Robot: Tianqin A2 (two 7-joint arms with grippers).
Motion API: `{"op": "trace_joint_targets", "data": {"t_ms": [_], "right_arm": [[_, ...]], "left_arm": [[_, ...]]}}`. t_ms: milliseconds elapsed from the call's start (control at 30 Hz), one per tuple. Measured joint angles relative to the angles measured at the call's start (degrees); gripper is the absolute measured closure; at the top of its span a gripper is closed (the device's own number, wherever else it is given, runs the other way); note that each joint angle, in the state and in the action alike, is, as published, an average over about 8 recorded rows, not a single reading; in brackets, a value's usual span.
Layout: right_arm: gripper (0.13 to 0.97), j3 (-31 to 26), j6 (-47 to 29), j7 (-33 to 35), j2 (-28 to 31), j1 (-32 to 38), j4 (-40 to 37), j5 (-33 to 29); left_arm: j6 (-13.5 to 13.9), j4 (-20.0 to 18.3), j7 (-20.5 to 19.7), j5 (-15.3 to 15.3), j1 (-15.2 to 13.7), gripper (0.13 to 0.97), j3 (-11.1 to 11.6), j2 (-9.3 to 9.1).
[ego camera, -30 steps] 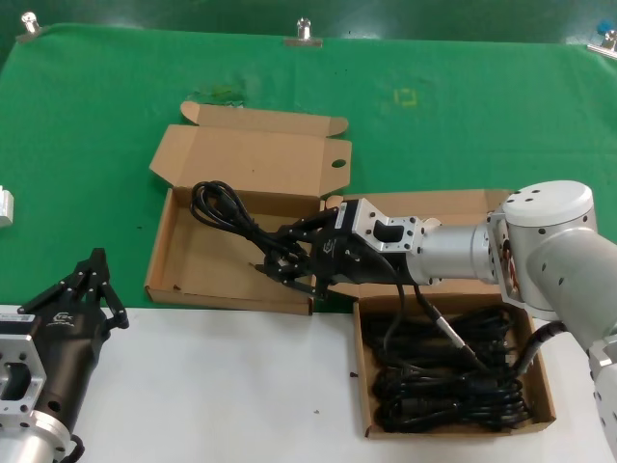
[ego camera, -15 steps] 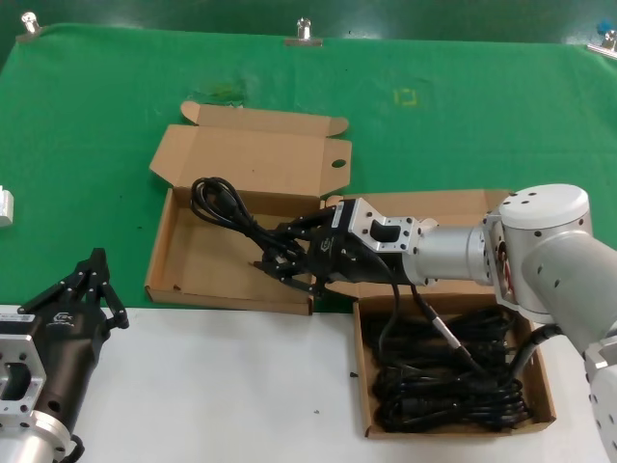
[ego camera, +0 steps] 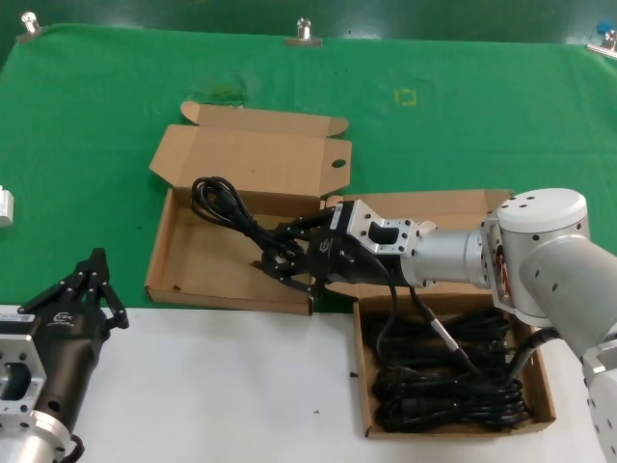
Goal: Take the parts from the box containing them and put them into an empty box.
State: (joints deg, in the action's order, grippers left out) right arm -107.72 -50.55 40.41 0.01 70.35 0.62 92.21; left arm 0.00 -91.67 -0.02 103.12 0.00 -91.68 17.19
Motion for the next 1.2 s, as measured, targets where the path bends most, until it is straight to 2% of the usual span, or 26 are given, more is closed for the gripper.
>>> {"op": "trace_joint_targets", "data": {"t_ms": [267, 567, 833, 967, 1067, 1200], "right_arm": [[0.788, -0.8, 0.1, 0.5, 0.0, 0.0, 0.3, 1.4], [0.722, -1.1, -0.1, 1.0, 0.0, -0.1, 0.4, 2.4], [0.596, -1.2, -0.1, 1.1, 0.0, -0.1, 0.4, 2.4], [0.596, -1.2, -0.1, 1.1, 0.0, -0.1, 0.4, 2.4], [0.525, -1.2, -0.1, 1.1, 0.0, -0.1, 0.4, 2.4], [0.432, -1.2, -0.1, 1.1, 0.0, -0.1, 0.4, 2.4]], "left_arm": [[0.0, 0.0, 0.0, 0.0, 0.0, 0.958, 0.0, 0.00], [0.0, 0.0, 0.0, 0.0, 0.0, 0.958, 0.0, 0.00], [0.0, 0.0, 0.0, 0.0, 0.0, 0.945, 0.0, 0.00], [0.0, 0.0, 0.0, 0.0, 0.0, 0.937, 0.0, 0.00], [0.0, 0.0, 0.0, 0.0, 0.0, 0.937, 0.0, 0.00], [0.0, 0.0, 0.0, 0.0, 0.0, 0.895, 0.0, 0.00]]}}
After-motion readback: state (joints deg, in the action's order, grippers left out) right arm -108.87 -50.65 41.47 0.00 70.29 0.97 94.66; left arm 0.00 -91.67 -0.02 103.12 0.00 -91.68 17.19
